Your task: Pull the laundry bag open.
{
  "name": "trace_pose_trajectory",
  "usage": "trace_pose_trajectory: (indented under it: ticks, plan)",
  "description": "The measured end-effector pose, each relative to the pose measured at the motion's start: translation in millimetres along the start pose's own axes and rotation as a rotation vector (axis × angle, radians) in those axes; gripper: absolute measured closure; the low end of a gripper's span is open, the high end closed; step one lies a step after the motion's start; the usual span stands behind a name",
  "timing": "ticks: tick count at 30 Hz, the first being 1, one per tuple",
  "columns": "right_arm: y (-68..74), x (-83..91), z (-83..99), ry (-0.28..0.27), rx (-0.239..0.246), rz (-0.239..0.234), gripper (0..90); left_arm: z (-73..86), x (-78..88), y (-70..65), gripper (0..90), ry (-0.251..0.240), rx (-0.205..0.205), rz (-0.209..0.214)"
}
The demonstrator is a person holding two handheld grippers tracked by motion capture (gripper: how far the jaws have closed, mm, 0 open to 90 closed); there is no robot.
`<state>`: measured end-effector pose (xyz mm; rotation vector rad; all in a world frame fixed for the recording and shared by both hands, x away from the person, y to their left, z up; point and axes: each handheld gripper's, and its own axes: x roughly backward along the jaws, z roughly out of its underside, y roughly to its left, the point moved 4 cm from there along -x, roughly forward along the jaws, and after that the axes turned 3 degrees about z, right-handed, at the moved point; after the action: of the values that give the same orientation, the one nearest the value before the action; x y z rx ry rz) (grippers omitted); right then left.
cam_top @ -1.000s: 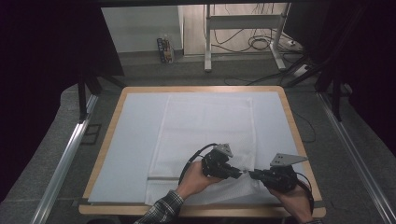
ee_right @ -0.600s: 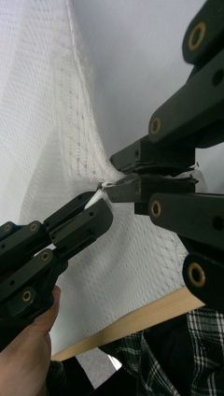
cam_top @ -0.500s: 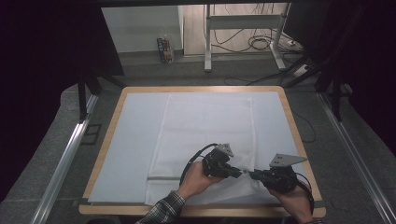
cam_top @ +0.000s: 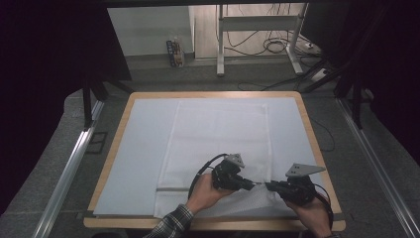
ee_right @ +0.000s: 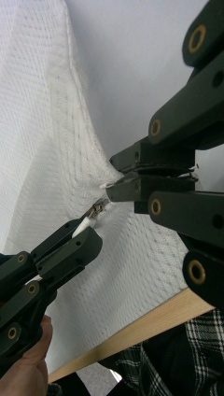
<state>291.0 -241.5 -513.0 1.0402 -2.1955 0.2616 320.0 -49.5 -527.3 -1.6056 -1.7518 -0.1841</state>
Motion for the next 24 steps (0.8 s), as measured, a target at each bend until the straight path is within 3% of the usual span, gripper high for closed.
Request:
trace_pose_trajectory:
  ticks: [5, 7, 8, 9, 24]
  plan:
    - [0.7, -1.7, 0.2, 0.006, -0.003, 0.004, 86.0, 1.7, 0.4, 0.5, 87.9, -0.004, 0.011, -0.003]
    - [0.6, -1.6, 0.3, 0.011, 0.000, 0.015, 86.1, 3.6, 1.5, 1.6, 87.9, 0.009, 0.012, -0.026]
    - [-2.6, -0.5, 2.1, 0.018, -0.007, 0.047, 86.1, 6.9, 4.9, 4.9, 87.9, -0.002, 0.036, -0.015]
    - [-3.7, 0.2, 2.7, 0.011, -0.024, 0.034, 86.1, 8.8, 7.1, 6.4, 87.9, -0.007, 0.045, -0.014]
    - [-2.4, -1.5, 3.4, 0.027, -0.002, 0.058, 86.0, 17.0, 15.2, 6.0, 87.9, -0.002, 0.045, -0.015]
